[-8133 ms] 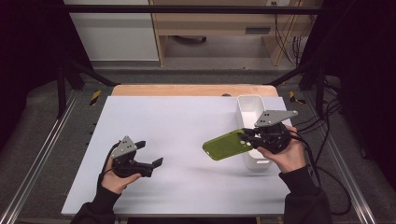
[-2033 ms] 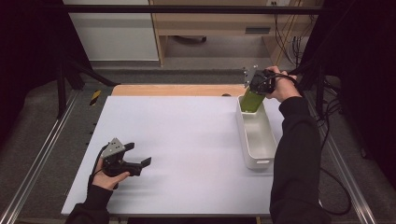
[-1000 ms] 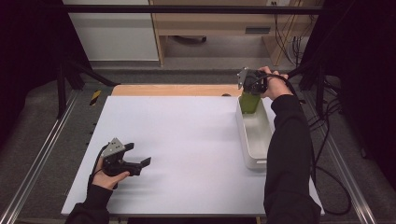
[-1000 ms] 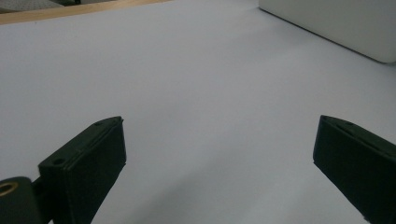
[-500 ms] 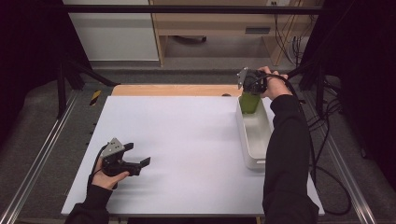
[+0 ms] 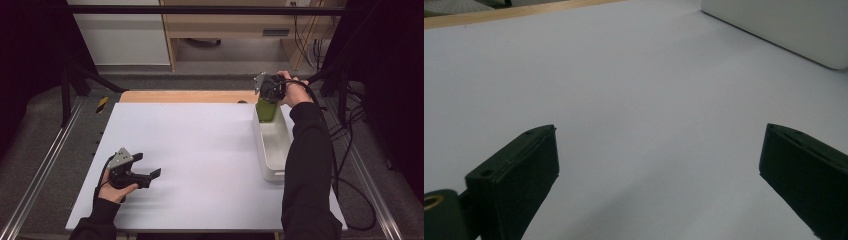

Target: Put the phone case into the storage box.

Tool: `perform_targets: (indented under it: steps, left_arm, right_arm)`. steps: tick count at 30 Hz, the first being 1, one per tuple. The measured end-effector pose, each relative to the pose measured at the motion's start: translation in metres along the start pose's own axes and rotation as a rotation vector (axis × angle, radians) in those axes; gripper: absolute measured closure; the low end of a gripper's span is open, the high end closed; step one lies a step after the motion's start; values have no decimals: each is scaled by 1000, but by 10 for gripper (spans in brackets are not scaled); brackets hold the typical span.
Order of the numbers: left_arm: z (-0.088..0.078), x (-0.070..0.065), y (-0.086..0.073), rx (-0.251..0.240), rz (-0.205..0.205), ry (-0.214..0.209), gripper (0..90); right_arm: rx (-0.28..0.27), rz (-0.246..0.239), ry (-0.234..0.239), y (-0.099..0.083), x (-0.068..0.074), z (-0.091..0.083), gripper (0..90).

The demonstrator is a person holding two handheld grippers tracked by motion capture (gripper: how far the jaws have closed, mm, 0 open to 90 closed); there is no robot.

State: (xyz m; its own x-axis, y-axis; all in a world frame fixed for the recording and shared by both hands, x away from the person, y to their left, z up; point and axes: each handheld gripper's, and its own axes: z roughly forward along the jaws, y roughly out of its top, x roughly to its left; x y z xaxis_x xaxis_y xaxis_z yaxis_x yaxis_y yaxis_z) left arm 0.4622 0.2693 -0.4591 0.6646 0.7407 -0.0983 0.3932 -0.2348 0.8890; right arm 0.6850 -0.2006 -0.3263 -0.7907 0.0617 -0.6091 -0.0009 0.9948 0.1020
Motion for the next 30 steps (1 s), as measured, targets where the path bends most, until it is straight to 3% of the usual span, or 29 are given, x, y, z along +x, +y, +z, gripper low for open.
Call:
perform_targets:
  steps: [7, 16, 21, 30]
  left_arm:
    - [-1, 0, 0, -3, 2, 3, 25]
    - [-3, -2, 1, -15, 10, -1, 25]
    - [-4, -2, 2, -21, 10, -2, 24]
    - [-6, -2, 2, -33, 8, 2, 14]
  right_arm:
    - [-36, 76, -27, -3, 0, -14, 408]
    - [-103, 183, -52, -8, 8, -35, 282]
    - [-188, 280, -72, -11, 14, -51, 244]
    - [-284, 446, -79, -15, 30, -80, 186]
